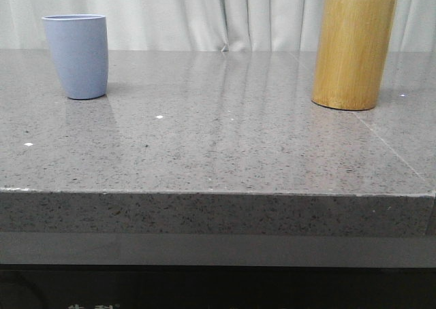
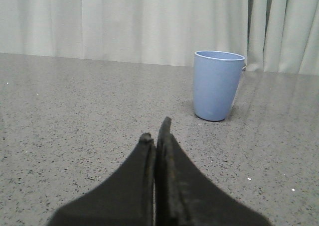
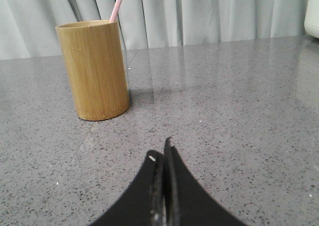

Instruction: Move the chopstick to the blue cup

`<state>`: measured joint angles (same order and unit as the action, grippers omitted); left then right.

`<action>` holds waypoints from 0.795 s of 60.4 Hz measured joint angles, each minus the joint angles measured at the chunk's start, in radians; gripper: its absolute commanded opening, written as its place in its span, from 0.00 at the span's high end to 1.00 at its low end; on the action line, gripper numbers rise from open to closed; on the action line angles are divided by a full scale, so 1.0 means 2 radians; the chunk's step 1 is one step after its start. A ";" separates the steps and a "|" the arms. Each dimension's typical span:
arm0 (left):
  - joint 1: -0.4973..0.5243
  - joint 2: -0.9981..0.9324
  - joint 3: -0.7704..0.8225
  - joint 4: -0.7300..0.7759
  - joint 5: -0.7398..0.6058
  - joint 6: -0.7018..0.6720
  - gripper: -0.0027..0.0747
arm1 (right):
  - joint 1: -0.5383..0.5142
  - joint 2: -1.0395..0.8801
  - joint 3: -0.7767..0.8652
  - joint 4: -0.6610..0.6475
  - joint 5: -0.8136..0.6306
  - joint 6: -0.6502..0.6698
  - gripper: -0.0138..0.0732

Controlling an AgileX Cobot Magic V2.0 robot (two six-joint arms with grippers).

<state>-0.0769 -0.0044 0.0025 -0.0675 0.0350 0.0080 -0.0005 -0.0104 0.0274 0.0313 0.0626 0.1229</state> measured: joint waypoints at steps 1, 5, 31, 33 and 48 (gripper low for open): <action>0.000 0.000 0.000 0.000 0.000 0.000 0.99 | 0.000 0.000 0.000 0.000 0.000 0.000 0.92; 0.000 0.000 0.000 0.000 0.000 0.000 0.99 | 0.000 0.000 0.000 0.000 0.000 0.000 0.92; 0.000 0.000 0.000 0.000 -0.004 0.000 0.99 | 0.000 0.000 0.000 0.000 0.000 0.000 0.92; 0.000 0.000 0.000 0.000 -0.008 0.000 0.99 | 0.000 0.000 0.000 0.000 0.000 0.000 0.92; 0.000 0.000 0.000 0.000 -0.035 0.000 0.99 | 0.000 0.000 0.000 -0.001 0.000 0.000 0.92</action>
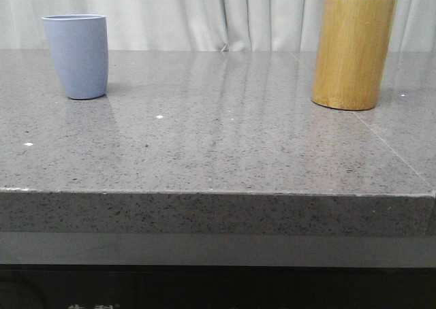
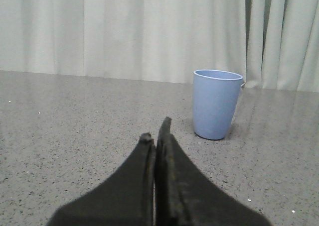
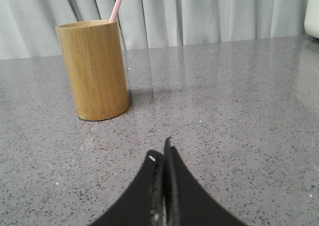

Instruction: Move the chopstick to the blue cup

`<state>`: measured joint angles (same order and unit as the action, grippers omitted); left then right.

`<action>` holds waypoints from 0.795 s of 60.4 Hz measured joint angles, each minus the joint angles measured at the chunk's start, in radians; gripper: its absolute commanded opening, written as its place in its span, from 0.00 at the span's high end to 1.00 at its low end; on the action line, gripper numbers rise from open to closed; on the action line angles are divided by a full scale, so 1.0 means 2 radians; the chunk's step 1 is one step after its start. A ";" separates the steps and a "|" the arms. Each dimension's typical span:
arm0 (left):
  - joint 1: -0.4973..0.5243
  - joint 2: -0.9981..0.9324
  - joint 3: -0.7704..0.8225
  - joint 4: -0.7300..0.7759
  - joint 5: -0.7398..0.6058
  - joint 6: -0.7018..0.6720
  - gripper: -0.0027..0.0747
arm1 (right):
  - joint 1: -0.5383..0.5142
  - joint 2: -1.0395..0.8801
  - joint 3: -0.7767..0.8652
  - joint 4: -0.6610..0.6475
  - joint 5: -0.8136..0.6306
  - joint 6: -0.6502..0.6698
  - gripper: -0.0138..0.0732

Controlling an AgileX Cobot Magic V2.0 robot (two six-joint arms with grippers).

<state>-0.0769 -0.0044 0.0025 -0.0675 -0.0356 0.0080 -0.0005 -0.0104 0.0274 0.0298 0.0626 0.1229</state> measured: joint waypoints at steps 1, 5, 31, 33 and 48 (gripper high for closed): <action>0.000 0.000 0.000 0.000 -0.001 0.000 0.99 | 0.000 0.000 0.000 0.000 0.000 0.000 0.92; 0.000 0.000 -0.002 0.000 -0.004 0.000 0.99 | 0.000 0.000 0.000 0.000 0.001 0.000 0.92; 0.000 0.037 -0.195 0.000 0.106 0.000 0.99 | 0.000 0.021 -0.184 -0.010 0.131 0.000 0.92; 0.000 0.049 -0.214 0.000 0.121 0.000 0.99 | 0.000 0.030 -0.203 -0.015 0.142 0.000 0.92; 0.000 0.148 -0.320 0.000 0.221 0.000 0.99 | 0.000 0.143 -0.329 -0.024 0.224 0.000 0.92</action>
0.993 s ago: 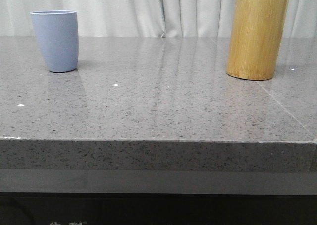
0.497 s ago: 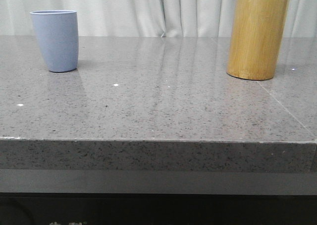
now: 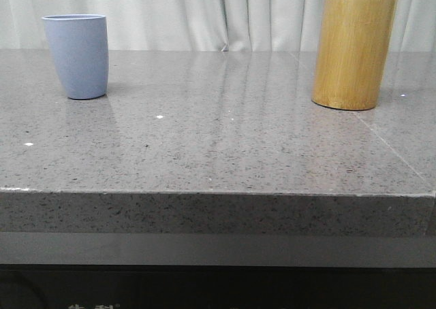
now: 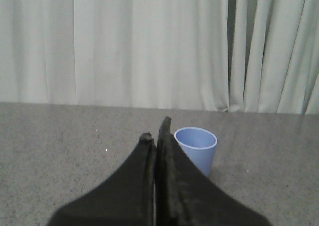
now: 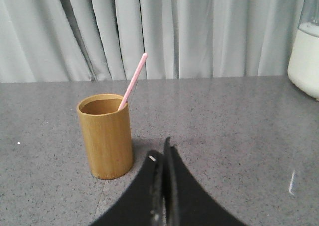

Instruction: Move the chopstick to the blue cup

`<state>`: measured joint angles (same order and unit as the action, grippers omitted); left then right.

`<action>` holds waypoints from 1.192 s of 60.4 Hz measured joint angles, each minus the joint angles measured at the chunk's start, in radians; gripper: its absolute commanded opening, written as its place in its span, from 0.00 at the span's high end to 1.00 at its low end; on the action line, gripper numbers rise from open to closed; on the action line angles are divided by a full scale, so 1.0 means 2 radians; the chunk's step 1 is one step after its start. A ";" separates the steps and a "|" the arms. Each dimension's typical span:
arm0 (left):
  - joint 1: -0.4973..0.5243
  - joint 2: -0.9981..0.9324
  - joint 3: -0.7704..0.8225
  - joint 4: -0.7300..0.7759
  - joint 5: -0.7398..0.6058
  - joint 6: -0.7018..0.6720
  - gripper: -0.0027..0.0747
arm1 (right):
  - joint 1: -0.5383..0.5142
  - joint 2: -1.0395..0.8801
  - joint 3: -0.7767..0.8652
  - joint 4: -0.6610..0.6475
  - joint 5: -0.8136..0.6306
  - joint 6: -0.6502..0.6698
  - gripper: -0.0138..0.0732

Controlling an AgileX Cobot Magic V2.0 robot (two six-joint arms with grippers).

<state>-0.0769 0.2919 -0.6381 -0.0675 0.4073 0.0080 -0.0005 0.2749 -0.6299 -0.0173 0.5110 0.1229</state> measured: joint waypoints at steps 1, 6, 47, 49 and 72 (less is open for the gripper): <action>0.000 0.008 -0.004 0.000 0.005 0.000 0.99 | 0.000 0.006 -0.008 0.000 0.006 0.000 0.92; 0.000 0.035 -0.012 0.000 0.018 0.000 0.99 | 0.000 0.044 -0.030 -0.002 0.027 0.000 0.92; 0.000 0.128 -0.012 0.000 0.030 0.000 0.92 | 0.000 0.163 -0.038 -0.006 0.072 -0.017 0.69; 0.000 0.128 -0.012 0.000 0.030 0.000 0.86 | 0.000 0.164 -0.038 -0.006 0.075 -0.018 0.60; 0.000 0.154 -0.029 0.000 0.046 0.000 0.34 | 0.000 0.165 -0.038 -0.002 0.085 -0.025 0.25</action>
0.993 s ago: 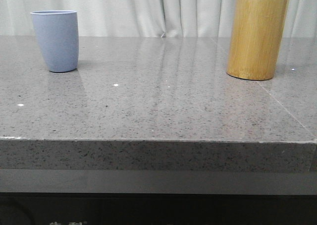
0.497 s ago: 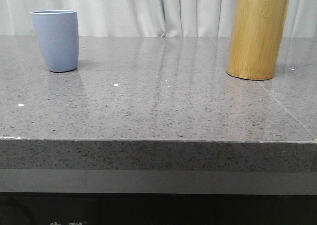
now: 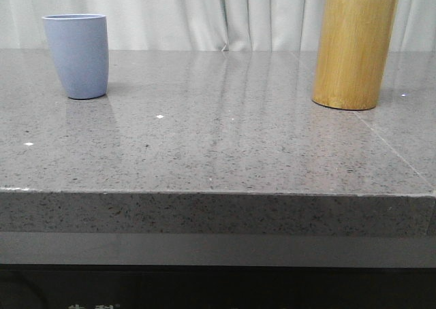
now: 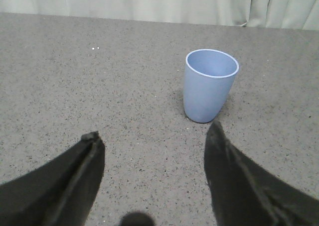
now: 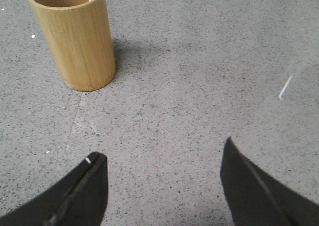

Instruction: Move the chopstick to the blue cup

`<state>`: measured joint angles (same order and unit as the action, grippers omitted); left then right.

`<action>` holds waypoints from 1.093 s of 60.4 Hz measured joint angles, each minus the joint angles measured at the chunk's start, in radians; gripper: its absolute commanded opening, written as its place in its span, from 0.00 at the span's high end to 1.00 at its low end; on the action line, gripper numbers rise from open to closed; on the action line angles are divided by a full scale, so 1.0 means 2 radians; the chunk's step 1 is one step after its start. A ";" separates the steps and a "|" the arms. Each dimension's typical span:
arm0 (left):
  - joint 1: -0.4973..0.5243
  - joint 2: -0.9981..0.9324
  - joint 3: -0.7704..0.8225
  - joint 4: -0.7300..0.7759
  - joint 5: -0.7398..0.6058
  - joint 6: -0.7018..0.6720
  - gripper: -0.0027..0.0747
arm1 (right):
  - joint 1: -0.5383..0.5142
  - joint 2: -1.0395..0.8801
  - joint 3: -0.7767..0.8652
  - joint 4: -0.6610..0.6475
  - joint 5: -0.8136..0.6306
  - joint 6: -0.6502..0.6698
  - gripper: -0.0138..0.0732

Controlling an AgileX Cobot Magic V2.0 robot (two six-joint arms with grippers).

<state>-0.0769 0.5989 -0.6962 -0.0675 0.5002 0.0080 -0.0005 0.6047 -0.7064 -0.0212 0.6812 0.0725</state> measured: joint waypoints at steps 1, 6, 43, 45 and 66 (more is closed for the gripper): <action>0.000 0.006 -0.006 0.000 0.006 0.000 0.34 | 0.000 0.000 0.000 0.003 0.000 0.000 0.25; 0.000 0.030 -0.034 0.000 0.029 0.001 0.34 | 0.000 0.000 0.000 0.011 0.001 0.000 0.25; -0.004 0.321 -0.310 0.000 0.178 0.014 0.34 | 0.000 0.001 0.000 0.015 0.009 -0.005 0.25; -0.008 0.338 -0.324 0.000 0.181 0.014 0.34 | 0.000 0.001 0.000 0.017 0.010 -0.005 0.25; -0.047 0.487 -0.460 0.000 0.239 0.038 0.34 | 0.000 0.001 0.000 0.041 0.012 -0.033 0.25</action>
<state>-0.1709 1.5720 -1.6154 -0.0675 0.9789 0.0847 -0.0005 0.6059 -0.7064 0.0604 0.7043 0.0070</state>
